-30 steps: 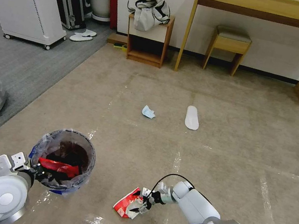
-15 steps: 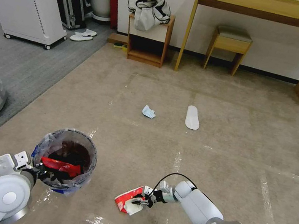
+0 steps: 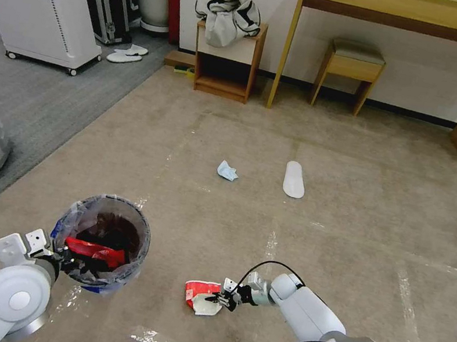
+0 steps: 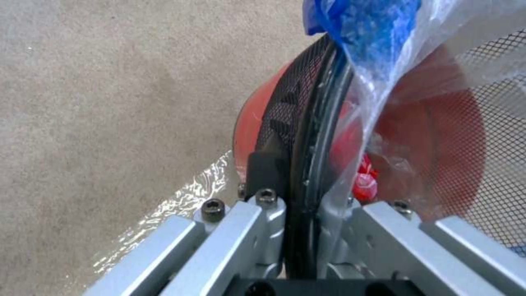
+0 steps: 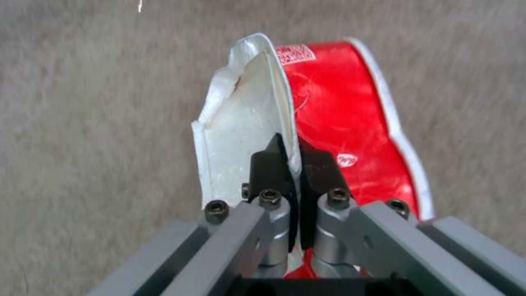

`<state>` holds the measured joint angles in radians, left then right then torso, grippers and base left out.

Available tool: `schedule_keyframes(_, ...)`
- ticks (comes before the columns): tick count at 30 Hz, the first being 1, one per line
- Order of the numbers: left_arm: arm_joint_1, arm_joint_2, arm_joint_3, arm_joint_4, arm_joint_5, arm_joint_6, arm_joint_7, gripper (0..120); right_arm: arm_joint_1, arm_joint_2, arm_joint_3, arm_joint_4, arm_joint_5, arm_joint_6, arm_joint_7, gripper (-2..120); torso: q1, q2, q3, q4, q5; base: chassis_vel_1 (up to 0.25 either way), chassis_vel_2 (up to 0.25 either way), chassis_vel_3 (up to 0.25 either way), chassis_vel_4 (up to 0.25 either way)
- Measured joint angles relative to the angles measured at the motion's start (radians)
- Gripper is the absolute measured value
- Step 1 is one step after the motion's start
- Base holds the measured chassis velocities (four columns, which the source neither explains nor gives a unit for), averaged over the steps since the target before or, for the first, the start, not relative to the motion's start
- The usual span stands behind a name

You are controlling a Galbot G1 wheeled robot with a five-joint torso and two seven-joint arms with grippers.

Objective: Pick up the trash bin and place the garbage on the floor into it.

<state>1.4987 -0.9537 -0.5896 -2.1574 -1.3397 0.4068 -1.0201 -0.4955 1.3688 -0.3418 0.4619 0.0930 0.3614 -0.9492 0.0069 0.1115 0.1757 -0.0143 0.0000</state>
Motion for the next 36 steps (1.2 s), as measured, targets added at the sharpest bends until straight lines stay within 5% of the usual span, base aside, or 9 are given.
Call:
schedule_keyframes(13,0.022,0.016,-0.03,-0.039,-0.016,0.0,-0.011,1,0.037,-0.159,0.171,0.375,0.129,0.009,-0.065,0,0.0,0.0,0.0,0.0004,0.0003,0.0,0.0,0.0,0.0)
schedule_keyframes(17,0.025,0.022,-0.042,-0.043,-0.024,-0.002,-0.029,1,0.047,-0.315,0.217,0.52,0.219,0.006,-0.027,0,0.0,0.0,0.0,-0.0009,0.0001,0.0,0.0,0.0,0.0)
schedule_keyframes(20,0.026,0.023,-0.046,-0.043,-0.025,-0.003,-0.029,1,0.057,-0.362,0.234,0.57,0.284,-0.007,-0.016,0,0.0,0.0,0.0,-0.0004,0.0003,0.0,0.0,0.0,0.0)
schedule_keyframes(30,0.018,0.021,-0.034,-0.037,-0.03,-0.003,-0.031,1,0.105,-0.45,0.259,0.76,0.454,-0.036,0.007,0,0.0,0.0,0.0,0.0001,0.0002,0.0,0.0,0.0,0.0)
schedule_keyframes(36,0.014,0.015,-0.019,-0.041,-0.033,-0.004,0.019,1,0.133,-0.477,0.236,0.947,0.514,-0.083,0.038,0,0.0,0.0,0.0,0.0001,-0.0001,0.0,0.0,0.0,0.0)
